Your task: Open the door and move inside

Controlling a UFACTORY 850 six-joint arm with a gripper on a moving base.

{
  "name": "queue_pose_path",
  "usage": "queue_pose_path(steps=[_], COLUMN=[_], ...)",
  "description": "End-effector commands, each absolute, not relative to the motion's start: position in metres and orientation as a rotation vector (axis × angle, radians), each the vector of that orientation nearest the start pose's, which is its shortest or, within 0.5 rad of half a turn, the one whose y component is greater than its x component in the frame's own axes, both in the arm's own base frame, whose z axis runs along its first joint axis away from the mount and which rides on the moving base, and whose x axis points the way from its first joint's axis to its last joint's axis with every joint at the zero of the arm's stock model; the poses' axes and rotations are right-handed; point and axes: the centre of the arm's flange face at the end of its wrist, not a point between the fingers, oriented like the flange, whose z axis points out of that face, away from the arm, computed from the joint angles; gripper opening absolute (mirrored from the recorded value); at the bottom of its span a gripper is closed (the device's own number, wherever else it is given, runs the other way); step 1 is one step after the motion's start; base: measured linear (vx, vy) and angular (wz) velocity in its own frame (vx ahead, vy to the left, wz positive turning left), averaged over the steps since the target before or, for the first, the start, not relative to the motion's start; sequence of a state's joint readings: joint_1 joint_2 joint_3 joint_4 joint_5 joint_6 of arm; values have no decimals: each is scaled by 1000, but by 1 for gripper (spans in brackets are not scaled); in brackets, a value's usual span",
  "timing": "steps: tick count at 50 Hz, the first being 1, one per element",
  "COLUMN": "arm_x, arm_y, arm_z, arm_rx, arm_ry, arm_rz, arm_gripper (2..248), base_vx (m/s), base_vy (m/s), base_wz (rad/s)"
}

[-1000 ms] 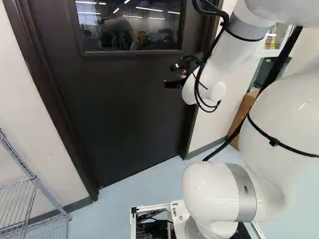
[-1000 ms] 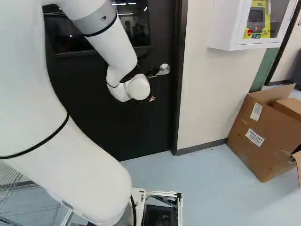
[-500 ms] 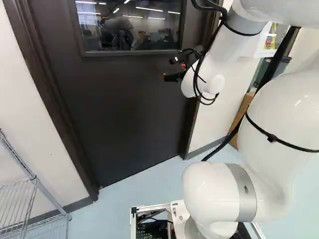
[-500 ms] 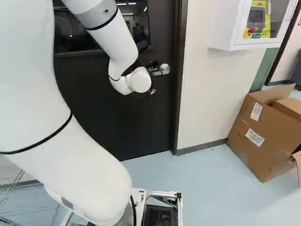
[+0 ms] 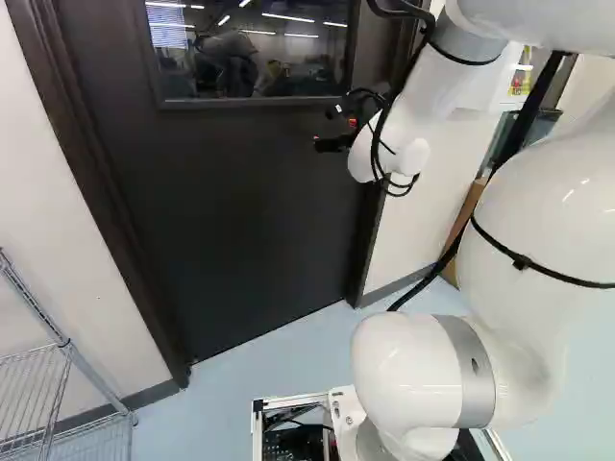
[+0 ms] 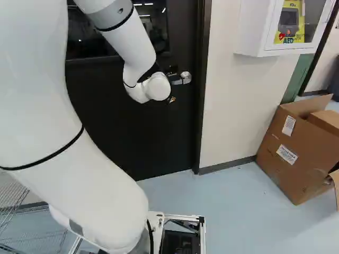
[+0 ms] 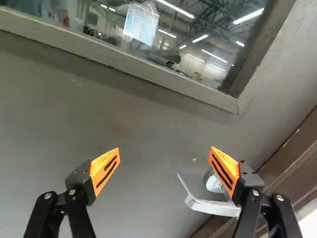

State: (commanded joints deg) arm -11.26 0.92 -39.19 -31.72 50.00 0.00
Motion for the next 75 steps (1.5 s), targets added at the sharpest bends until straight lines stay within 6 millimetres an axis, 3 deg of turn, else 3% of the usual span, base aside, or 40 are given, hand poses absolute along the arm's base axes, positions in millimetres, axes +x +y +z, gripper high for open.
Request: queue_pose_path(steps=[29, 75], arm_x=[471, 473], arm_y=[-56, -57], arm_z=[517, 468], arm_rx=[-2274, -2356], arm_ry=[-660, -637], arm_rz=[-2192, -2057], arm_gripper=[247, 247], base_vx=[0, 0], base_vy=[0, 0], base_wz=[0, 0])
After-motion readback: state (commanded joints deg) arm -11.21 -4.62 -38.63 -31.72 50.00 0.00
